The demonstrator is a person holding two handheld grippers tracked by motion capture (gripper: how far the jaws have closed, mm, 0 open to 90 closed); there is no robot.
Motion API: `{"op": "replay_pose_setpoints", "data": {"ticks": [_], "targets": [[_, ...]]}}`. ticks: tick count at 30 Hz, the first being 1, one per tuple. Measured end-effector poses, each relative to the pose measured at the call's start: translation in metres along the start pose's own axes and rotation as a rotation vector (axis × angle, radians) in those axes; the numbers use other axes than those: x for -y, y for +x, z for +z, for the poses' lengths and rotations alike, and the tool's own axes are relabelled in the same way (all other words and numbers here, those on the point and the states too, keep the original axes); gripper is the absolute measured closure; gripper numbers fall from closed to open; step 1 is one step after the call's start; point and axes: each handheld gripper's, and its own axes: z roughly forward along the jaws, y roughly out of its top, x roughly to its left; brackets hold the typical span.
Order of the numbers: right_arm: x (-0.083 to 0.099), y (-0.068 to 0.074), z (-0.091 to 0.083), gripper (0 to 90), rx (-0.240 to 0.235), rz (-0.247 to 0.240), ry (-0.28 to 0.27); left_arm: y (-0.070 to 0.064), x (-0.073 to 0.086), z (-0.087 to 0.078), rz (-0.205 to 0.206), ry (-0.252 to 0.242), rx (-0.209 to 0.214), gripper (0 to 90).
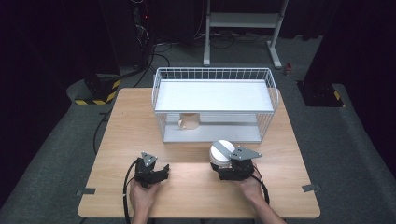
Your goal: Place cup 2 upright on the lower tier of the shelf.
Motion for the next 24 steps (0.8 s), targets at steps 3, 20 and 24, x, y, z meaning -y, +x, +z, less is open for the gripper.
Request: {"op": "replay_pose_setpoints", "data": {"ticks": [3, 20, 24], "targets": [[-0.002, -0.007, 0.000, 18.9, 0.011, 0.009, -0.003, 0.000, 0.000, 0.000, -0.001, -0.002, 0.002, 21.9], [-0.016, -0.037, 0.002, 18.9, 0.100, 0.069, 0.003, 0.000, -0.001, 0.001, 0.009, -0.002, 0.004, 21.3], [-0.018, -0.041, 0.000, 18.9, 0.112, 0.068, -0.006, 0.000, 0.000, 0.001, 0.011, 0.000, 0.004, 21.3]]}}
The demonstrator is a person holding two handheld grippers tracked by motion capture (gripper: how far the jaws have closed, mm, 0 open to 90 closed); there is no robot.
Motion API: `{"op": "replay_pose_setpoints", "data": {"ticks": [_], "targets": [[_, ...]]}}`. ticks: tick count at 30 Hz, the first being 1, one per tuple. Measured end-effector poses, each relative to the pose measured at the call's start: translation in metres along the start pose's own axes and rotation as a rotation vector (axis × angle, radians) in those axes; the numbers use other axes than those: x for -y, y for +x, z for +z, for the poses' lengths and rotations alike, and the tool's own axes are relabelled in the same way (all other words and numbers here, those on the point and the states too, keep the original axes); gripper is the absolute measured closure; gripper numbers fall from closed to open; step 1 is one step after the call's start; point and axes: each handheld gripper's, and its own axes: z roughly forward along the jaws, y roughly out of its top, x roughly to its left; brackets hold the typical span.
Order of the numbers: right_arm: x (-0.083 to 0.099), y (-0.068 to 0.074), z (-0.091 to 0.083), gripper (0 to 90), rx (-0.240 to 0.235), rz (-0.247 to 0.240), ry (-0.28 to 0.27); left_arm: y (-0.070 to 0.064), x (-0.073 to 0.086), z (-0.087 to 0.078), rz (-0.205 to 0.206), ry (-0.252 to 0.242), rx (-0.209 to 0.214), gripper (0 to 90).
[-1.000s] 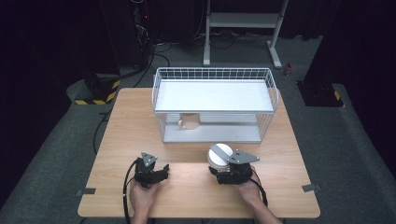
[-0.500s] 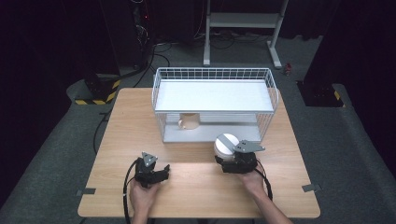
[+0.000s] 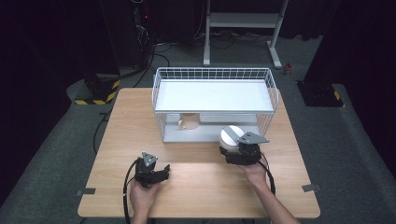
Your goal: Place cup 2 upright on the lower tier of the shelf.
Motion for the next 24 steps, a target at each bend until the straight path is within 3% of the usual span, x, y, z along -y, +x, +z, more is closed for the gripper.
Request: {"op": "replay_pose_setpoints", "data": {"ticks": [5, 8, 24], "targets": [[0.003, -0.009, 0.008, 18.9, 0.028, 0.016, 0.016, 0.000, 0.000, 0.000, -0.004, -0.002, 0.000, 21.3], [0.004, -0.013, 0.014, 18.9, 0.043, 0.051, 0.021, 0.000, 0.000, 0.000, -0.005, -0.004, -0.002, 21.4], [-0.006, -0.023, 0.037, 18.9, 0.113, 0.070, 0.024, 0.000, 0.000, 0.000, -0.010, -0.008, 0.000, 21.8]]}}
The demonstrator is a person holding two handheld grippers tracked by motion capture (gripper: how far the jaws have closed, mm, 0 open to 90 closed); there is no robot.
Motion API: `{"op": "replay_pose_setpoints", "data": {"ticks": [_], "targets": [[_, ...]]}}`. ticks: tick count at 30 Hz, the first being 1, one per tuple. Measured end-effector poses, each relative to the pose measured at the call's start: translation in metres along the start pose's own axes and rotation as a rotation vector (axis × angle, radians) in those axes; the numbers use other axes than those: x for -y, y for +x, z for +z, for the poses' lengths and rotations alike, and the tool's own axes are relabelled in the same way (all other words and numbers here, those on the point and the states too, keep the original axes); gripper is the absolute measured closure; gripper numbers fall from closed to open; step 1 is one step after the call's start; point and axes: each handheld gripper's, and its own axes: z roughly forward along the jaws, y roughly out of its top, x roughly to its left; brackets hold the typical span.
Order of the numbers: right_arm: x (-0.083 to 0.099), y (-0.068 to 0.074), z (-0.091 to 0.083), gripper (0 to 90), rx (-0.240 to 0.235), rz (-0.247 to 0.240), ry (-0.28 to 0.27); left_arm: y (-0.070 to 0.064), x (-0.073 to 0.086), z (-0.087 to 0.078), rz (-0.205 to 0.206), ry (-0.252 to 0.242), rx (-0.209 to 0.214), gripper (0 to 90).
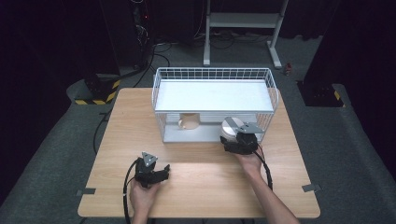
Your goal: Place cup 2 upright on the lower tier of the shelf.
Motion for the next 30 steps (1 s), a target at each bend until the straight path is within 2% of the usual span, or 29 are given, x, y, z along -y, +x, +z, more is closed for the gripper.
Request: {"op": "replay_pose_setpoints", "data": {"ticks": [8, 19, 22, 25, 26, 27, 30], "targets": [[-0.003, -0.002, 0.008, 18.9, 0.012, 0.004, 0.000, 0.000, 0.000, 0.000, 0.004, 0.004, 0.000, 22.0], [0.000, -0.008, 0.016, 18.9, 0.031, 0.037, 0.004, 0.000, 0.000, 0.000, 0.005, 0.002, -0.002, 22.2], [-0.002, -0.009, 0.018, 18.9, 0.033, 0.011, 0.002, 0.000, 0.000, 0.000, 0.005, 0.003, -0.002, 22.2], [-0.003, -0.009, 0.021, 18.9, 0.044, 0.010, 0.007, 0.001, 0.000, 0.000, 0.004, 0.002, -0.001, 22.2], [-0.003, -0.010, 0.022, 18.9, 0.043, -0.009, 0.001, 0.001, 0.000, 0.000, 0.004, 0.002, -0.001, 22.3], [-0.004, -0.010, 0.023, 18.9, 0.048, 0.004, 0.009, 0.001, 0.000, 0.000, 0.004, 0.002, -0.001, 22.3], [-0.005, -0.013, 0.025, 18.9, 0.053, -0.009, 0.007, 0.001, 0.000, 0.000, 0.004, 0.002, -0.002, 22.2]]}}
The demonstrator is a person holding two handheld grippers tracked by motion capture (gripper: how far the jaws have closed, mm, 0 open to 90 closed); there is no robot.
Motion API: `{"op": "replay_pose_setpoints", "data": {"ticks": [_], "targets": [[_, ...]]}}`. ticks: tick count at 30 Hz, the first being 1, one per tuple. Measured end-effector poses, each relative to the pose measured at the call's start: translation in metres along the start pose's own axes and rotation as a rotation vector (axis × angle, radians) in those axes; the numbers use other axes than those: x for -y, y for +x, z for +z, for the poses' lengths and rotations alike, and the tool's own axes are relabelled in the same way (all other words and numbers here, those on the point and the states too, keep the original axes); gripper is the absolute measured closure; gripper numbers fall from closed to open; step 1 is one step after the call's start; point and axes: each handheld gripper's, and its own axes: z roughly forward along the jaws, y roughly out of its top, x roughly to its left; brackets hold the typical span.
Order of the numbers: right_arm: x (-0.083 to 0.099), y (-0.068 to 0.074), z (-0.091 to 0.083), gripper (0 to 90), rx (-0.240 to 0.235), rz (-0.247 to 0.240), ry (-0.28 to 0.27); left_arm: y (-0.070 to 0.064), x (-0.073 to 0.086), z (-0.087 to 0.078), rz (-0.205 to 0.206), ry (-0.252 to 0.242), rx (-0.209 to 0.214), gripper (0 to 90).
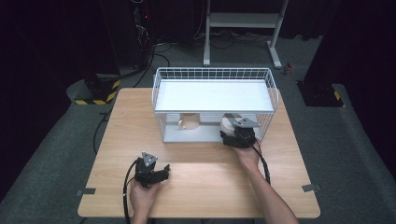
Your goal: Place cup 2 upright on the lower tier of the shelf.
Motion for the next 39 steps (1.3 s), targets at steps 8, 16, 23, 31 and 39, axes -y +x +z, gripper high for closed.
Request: {"op": "replay_pose_setpoints", "data": {"ticks": [8, 16, 23, 31, 39], "targets": [[0.001, -0.003, 0.001, 18.8, 0.008, 0.006, -0.004, 0.000, -0.001, 0.001, 0.003, 0.001, 0.006, 22.2], [0.001, -0.005, 0.000, 18.1, 0.006, 0.004, 0.001, 0.000, -0.001, 0.001, -0.001, -0.001, 0.003, 22.4], [0.003, -0.008, 0.000, 11.8, -0.017, 0.029, 0.035, 0.000, -0.001, 0.001, -0.002, -0.003, 0.004, 22.8], [0.003, -0.007, -0.006, 10.9, -0.026, 0.047, 0.038, 0.000, -0.001, 0.001, 0.002, 0.001, 0.004, 22.9], [0.009, -0.005, -0.017, 13.8, 0.007, 0.016, 0.064, 0.000, -0.001, 0.001, -0.001, -0.003, 0.002, 22.9]]}}
